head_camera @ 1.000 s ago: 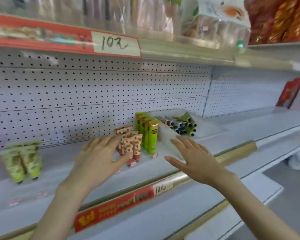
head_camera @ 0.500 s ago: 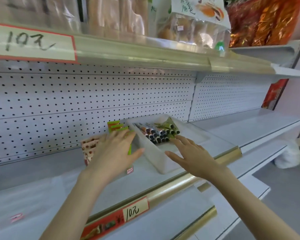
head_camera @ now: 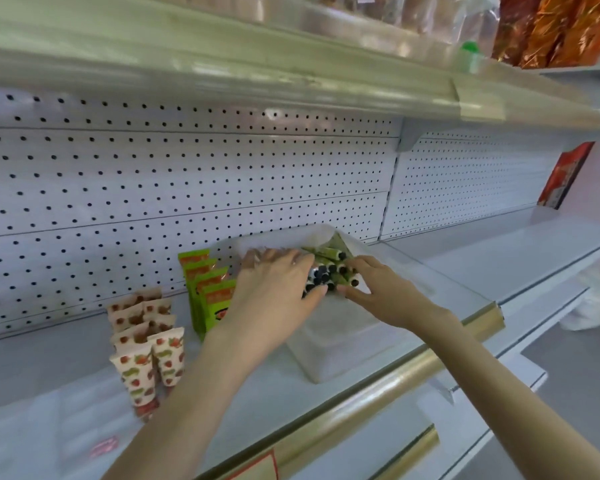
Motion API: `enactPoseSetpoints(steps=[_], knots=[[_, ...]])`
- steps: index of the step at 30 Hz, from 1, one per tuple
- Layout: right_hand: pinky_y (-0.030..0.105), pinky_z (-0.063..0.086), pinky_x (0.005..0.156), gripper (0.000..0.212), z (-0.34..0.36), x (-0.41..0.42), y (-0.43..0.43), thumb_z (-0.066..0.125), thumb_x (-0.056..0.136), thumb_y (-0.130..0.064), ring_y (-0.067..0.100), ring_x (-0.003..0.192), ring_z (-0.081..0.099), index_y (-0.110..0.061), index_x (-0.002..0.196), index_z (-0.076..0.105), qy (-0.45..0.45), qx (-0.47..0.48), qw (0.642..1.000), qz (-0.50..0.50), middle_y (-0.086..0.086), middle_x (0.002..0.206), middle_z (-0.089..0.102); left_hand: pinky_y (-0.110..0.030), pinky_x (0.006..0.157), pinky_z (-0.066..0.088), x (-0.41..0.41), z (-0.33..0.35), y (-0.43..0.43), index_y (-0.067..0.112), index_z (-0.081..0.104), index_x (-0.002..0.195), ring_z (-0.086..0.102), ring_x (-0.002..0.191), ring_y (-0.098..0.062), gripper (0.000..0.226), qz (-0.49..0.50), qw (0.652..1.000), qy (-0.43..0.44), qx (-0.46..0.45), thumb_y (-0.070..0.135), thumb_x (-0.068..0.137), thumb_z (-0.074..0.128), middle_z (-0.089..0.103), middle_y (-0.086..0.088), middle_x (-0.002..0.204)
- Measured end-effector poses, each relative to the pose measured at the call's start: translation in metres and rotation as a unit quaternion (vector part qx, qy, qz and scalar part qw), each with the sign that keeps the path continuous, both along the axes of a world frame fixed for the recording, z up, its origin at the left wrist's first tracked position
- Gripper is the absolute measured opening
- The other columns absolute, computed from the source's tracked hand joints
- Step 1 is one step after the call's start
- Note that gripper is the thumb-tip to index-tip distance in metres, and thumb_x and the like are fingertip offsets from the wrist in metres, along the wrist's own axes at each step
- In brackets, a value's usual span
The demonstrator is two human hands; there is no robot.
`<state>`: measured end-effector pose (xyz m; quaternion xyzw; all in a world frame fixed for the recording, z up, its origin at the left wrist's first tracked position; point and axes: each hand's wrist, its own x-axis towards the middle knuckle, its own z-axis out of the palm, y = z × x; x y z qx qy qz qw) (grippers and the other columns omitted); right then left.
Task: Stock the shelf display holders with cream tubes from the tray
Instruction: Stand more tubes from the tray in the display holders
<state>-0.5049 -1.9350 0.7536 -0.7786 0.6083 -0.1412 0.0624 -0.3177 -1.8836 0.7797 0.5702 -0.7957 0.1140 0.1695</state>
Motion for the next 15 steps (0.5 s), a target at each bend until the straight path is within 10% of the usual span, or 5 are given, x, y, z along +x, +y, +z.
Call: enactPoseSetpoints(steps=[9, 15], knots=[[0.031, 0.042, 0.084, 0.035, 0.006, -0.020, -0.114, 0.044, 0.097, -0.019, 0.029, 0.111, 0.052, -0.006, 0.130, 0.045, 0.001, 0.062, 0.998, 0.032, 0.014, 0.125, 0.050, -0.032, 0.104, 0.026, -0.038, -0.020, -0.048, 0.029, 0.040, 0.135, 0.038, 0.128, -0.018, 0.046, 0.074, 0.995, 0.065, 0.035, 0.050, 0.094, 0.037, 0.044, 0.007, 0.139], [0.022, 0.029, 0.047, 0.024, -0.006, -0.018, -0.170, 0.042, 0.093, -0.009, 0.020, 0.064, 0.043, -0.008, 0.069, 0.040, 0.006, 0.082, 0.994, 0.066, 0.005, 0.072, 0.042, -0.026, 0.089, 0.031, -0.056, -0.028, -0.064, 0.030, 0.046, 0.129, 0.045, 0.118, -0.015, 0.040, 0.129, 0.984, 0.120, 0.039, 0.048, 0.095, 0.037, 0.052, 0.010, 0.128]])
